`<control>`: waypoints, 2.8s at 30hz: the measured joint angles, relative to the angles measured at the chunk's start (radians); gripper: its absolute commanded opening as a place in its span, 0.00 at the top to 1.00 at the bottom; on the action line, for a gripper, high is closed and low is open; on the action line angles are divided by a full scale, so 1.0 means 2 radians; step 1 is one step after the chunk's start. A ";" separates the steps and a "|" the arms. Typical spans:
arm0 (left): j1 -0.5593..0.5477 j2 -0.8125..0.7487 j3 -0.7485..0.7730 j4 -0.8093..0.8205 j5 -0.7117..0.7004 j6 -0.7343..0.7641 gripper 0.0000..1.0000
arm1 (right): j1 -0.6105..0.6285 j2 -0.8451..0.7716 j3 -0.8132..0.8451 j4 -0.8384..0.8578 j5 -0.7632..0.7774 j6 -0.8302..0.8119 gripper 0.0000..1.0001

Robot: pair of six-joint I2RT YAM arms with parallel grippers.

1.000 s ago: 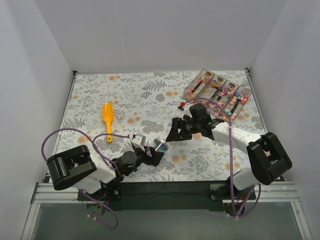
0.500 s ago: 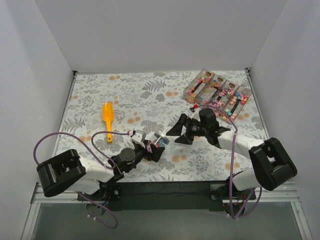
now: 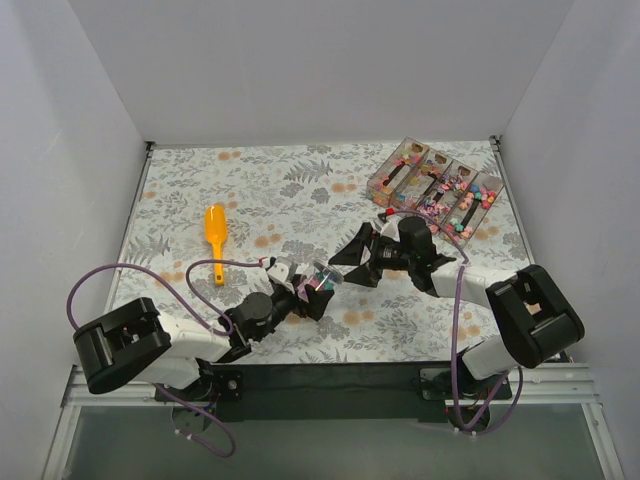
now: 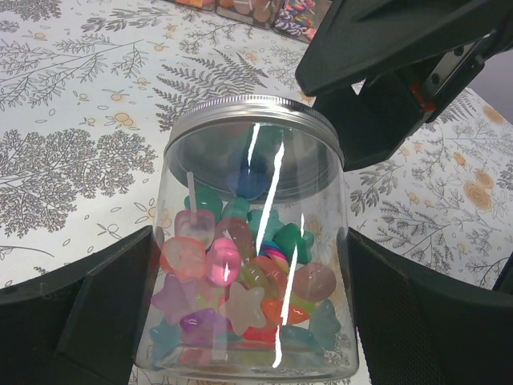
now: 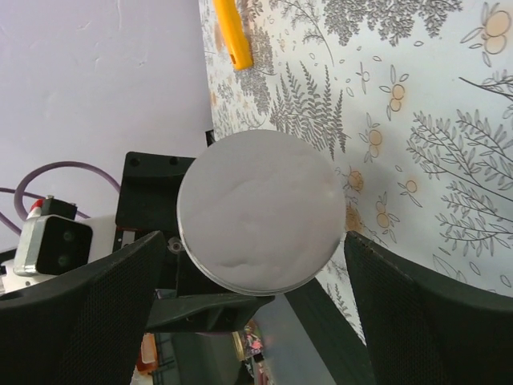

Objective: Pack the candies
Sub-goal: Screw the bottle lid onto the packing bottle.

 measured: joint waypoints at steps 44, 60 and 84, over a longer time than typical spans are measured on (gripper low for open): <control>0.006 0.051 0.015 0.041 0.018 0.005 0.12 | -0.003 0.054 0.007 0.075 -0.038 -0.045 0.74; 0.006 -0.022 -0.019 -0.003 0.035 -0.012 0.10 | 0.010 0.055 0.004 0.083 -0.060 -0.067 0.76; 0.013 0.051 0.039 -0.088 -0.010 0.001 0.16 | -0.011 0.068 0.008 0.073 -0.045 -0.123 0.50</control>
